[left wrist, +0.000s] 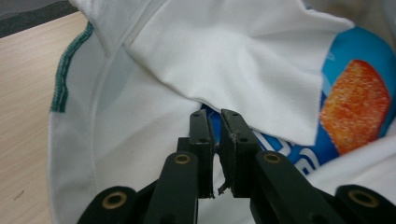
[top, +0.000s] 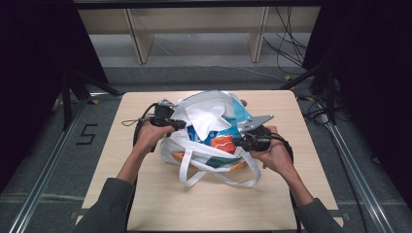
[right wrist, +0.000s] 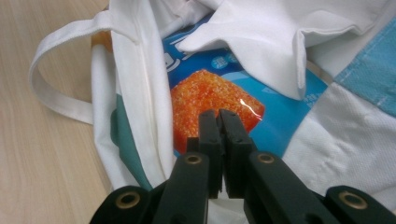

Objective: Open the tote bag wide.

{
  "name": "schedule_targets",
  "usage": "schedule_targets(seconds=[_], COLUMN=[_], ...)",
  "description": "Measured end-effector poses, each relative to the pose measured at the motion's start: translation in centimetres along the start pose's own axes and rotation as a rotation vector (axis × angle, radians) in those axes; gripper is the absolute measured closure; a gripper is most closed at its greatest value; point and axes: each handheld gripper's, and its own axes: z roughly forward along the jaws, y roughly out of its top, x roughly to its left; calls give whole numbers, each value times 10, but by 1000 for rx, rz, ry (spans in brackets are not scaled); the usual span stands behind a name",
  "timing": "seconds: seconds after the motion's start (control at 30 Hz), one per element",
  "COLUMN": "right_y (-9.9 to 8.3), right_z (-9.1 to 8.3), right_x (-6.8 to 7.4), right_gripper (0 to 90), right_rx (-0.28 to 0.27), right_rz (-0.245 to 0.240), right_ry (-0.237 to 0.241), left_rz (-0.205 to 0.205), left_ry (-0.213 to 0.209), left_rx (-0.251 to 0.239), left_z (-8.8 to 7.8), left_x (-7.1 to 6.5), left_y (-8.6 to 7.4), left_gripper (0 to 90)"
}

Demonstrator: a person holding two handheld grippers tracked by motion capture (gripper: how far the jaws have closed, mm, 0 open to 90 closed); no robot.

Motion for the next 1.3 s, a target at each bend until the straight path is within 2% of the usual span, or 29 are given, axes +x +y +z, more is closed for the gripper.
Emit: schedule_targets(seconds=[0.03,0.07,0.1,0.13,0.2,0.27,0.33,0.37,0.4,0.43,0.47,0.5,0.57,0.6,0.63,0.7,0.77,0.8,0.87,0.93,0.97,1.1,1.13,1.17,1.2,1.3], right_y=[-2,-3,-4,-5,-6,-6,-7,-8,-8,-9,-10,-10,-11,-13,-13,-14,-16,-17,-21,-21,-22,-24,-25,-25,-27,-29], right_z=[-1,-1,-2,-1,-5,-6,-7,-8,-8,-9,-10,-11,-12,-14,-16,-17,-18,-20,-21,-22,-22,-25,-27,-27,-29,-32], right_x=[1,-1,0,1,-1,0,-2,-2,-1,-2,-2,-2,-3,-4,-3,-4,-3,-4,-3,-2,-3,-2,1,1,2,3], right_gripper=[887,885,882,876,854,847,826,818,807,802,789,775,768,762,757,744,732,724,688,673,649,593,551,551,498,485], right_rx=[-9,-20,-27,-32,-27,-31,-48,-52,-46,-51,-54,-51,-71,-69,-65,-78,-85,-85,-89,-93,-108,-116,-132,-132,-152,-155], right_rz=[20,1,7,31,22,37,22,24,38,36,37,34,34,37,58,42,68,52,77,82,72,71,76,76,72,79], right_ry=[-12,-13,-14,-23,-23,-21,-40,-40,-37,-37,-48,-47,-59,-51,-51,-60,-60,-65,-70,-71,-86,-73,-97,-97,-102,-93], left_rz=[4,7,14,17,27,26,17,28,7,0,10,-4,9,-3,-1,6,7,10,9,18,24,30,29,32,39,52], left_ry=[-5,-6,-12,-20,-32,-36,-39,-44,-48,-53,-55,-57,-60,-65,-68,-72,-72,-79,-83,-92,-97,-123,-125,-128,-126,-149], left_rx=[-5,-8,-17,-20,-32,-34,-49,-45,-65,-74,-71,-87,-91,-109,-109,-113,-114,-115,-121,-127,-126,-139,-147,-149,-151,-145], left_z=[-2,-4,-7,-9,-15,-16,-19,-21,-21,-24,-27,-28,-32,-34,-36,-39,-41,-42,-45,-47,-48,-52,-54,-55,-57,-62], left_x=[-1,-3,-5,-6,-10,-10,-12,-12,-13,-13,-12,-13,-13,-15,-15,-17,-19,-20,-24,-27,-29,-36,-38,-40,-43,-49], left_y=[-1,-1,-2,-3,-7,-9,-12,-13,-15,-17,-18,-19,-22,-24,-25,-28,-31,-32,-35,-38,-39,-46,-49,-51,-54,-61], left_gripper=[820,817,813,806,789,781,770,762,753,747,738,730,726,719,716,714,710,706,687,683,672,620,582,582,549,514])
